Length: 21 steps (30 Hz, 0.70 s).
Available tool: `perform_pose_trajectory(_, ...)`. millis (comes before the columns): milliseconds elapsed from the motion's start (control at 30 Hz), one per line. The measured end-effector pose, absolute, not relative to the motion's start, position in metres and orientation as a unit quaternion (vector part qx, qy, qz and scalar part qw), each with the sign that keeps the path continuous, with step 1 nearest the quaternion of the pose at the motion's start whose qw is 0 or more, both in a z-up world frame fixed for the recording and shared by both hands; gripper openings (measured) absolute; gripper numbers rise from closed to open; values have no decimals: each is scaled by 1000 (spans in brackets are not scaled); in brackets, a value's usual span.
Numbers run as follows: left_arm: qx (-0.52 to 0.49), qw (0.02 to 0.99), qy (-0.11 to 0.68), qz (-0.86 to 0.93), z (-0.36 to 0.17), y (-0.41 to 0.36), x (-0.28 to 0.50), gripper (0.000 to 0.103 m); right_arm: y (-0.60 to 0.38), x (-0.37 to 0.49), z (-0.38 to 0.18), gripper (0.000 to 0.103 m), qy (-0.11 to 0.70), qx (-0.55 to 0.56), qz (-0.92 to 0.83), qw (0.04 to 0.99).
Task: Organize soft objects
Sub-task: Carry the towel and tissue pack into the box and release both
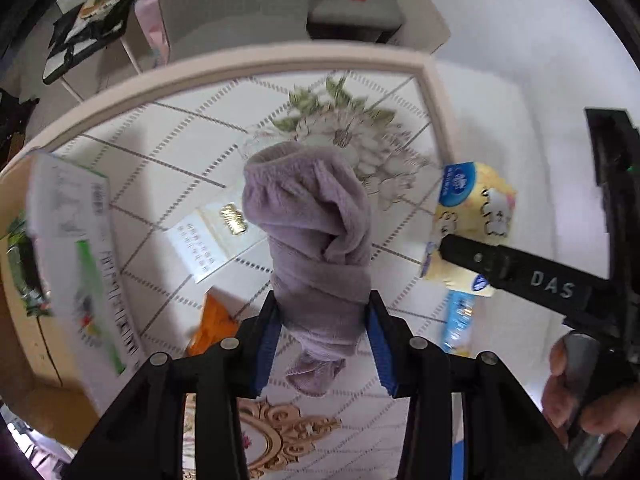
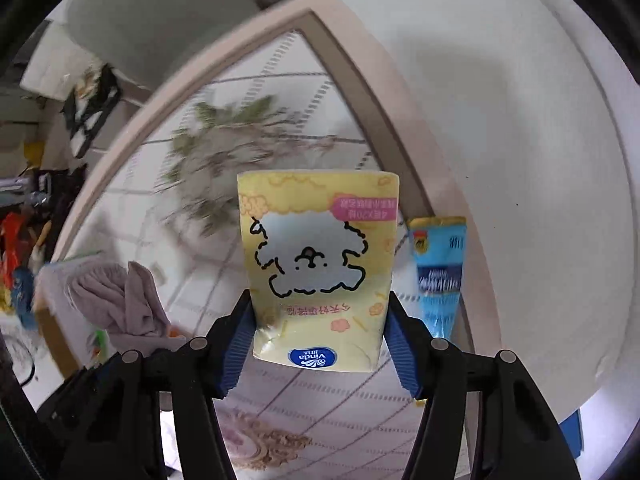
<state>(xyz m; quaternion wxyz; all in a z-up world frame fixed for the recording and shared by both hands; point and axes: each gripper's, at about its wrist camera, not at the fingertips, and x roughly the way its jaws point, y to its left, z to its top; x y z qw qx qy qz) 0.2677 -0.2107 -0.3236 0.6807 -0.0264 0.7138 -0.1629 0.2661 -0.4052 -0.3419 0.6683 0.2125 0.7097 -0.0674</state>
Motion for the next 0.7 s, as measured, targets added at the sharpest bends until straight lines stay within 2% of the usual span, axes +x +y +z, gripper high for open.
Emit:
perform_pose_trajectory(200, -64, 718, 671, -173, -249, -145, 256, 38, -350, 250, -272, 63, 681, 203, -16, 704)
perform_pose_trajectory(400, -85, 744, 650, -128, -200, -32, 241, 38, -251, 238, -214, 63, 667, 176, 54, 722)
perform_pose_trajectory(567, -72, 761, 640, -77, -188, 49, 231, 38, -148, 237, -205, 63, 672, 146, 97, 719)
perform_pose_trajectory(700, -60, 754, 652, -46, -203, 105, 237, 38, -80, 237, -217, 63, 681, 128, 110, 713)
